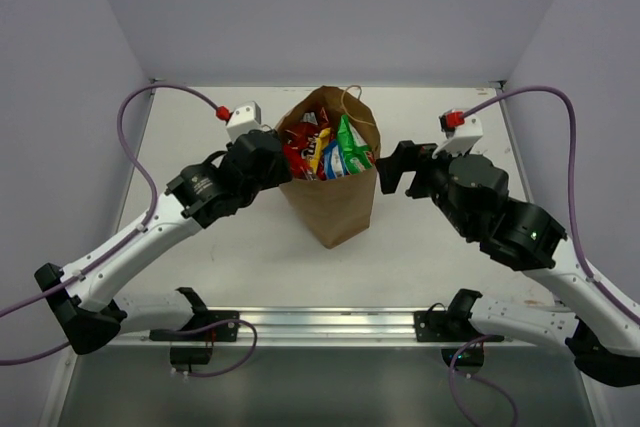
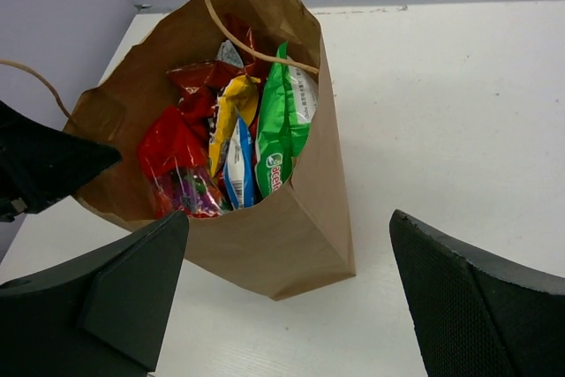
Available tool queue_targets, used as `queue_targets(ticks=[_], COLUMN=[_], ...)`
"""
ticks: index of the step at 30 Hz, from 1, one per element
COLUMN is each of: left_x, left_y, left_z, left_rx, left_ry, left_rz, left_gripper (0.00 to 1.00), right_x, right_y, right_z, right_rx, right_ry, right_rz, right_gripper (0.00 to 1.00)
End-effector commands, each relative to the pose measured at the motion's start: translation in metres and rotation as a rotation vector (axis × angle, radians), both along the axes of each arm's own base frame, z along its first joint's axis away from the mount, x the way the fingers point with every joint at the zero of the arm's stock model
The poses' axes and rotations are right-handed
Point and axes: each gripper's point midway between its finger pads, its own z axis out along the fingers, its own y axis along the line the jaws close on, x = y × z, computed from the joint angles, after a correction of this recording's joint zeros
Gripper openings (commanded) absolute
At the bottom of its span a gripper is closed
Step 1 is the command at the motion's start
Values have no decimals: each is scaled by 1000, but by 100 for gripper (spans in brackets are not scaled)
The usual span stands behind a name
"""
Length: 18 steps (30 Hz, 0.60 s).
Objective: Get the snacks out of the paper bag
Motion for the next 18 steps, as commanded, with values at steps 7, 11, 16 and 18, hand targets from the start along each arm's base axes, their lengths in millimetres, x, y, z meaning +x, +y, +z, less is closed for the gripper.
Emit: queue_targets(ticks=[7, 11, 16, 18], left_x=[17, 32, 77, 90], left_y=[-1, 18, 68, 89], left_z=[4, 19, 72, 96], left_rx=[-15, 27, 112, 256], left_ry=[-46, -91, -272, -354], left_rz=[76, 93, 101, 85], left_gripper=[9, 0, 0, 0], right_x=[-5, -6, -7, -9], right_y=[8, 15, 33, 42], right_z=[6, 5, 9, 11], right_rx=[-2, -51, -60, -64], right_ry=[-17, -29, -39, -45], right_rz=[73, 125, 214, 261], right_gripper=[98, 96, 95, 94])
